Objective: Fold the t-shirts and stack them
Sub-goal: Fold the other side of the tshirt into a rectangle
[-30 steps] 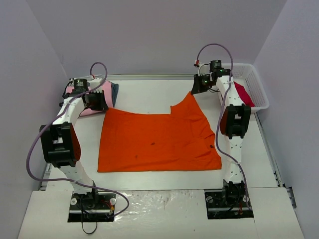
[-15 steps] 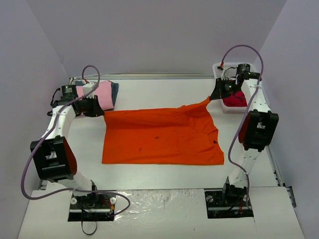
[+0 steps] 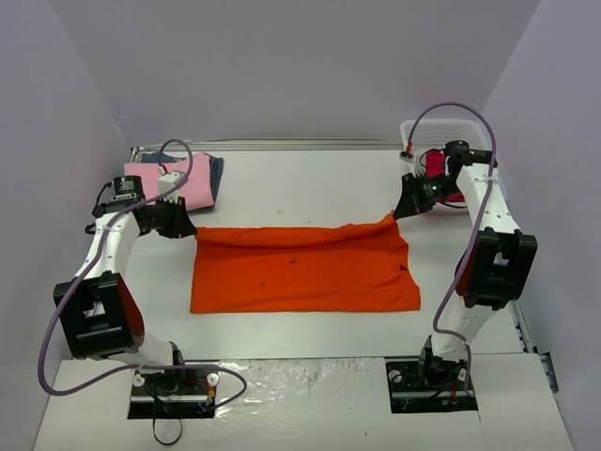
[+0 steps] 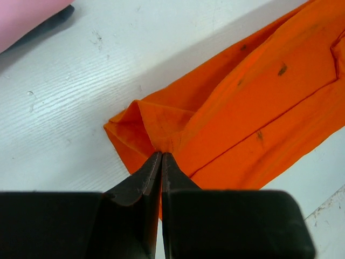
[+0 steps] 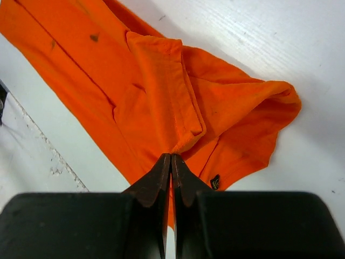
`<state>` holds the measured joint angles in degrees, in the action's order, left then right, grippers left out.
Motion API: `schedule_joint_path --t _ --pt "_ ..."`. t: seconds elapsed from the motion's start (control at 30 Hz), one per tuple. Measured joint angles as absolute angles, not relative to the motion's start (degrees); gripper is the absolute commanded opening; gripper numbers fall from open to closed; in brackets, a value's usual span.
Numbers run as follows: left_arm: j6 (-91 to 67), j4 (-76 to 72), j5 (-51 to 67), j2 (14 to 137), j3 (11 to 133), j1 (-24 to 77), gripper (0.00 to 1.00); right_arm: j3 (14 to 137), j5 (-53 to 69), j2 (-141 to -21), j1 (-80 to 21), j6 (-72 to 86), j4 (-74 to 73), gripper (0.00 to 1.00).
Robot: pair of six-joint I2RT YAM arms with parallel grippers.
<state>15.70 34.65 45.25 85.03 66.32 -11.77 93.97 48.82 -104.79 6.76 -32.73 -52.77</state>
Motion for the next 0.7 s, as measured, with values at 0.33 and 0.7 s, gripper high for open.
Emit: schedule_joint_path --t 0.33,0.7 --pt "20.16 37.60 45.19 82.08 64.58 -11.86 0.02 86.96 46.52 -100.27 6.76 -38.72 -58.28 0.00" --pt "23.92 39.72 44.64 81.01 61.14 -11.99 0.02 81.25 44.07 -97.56 6.76 -43.09 -61.43 0.00"
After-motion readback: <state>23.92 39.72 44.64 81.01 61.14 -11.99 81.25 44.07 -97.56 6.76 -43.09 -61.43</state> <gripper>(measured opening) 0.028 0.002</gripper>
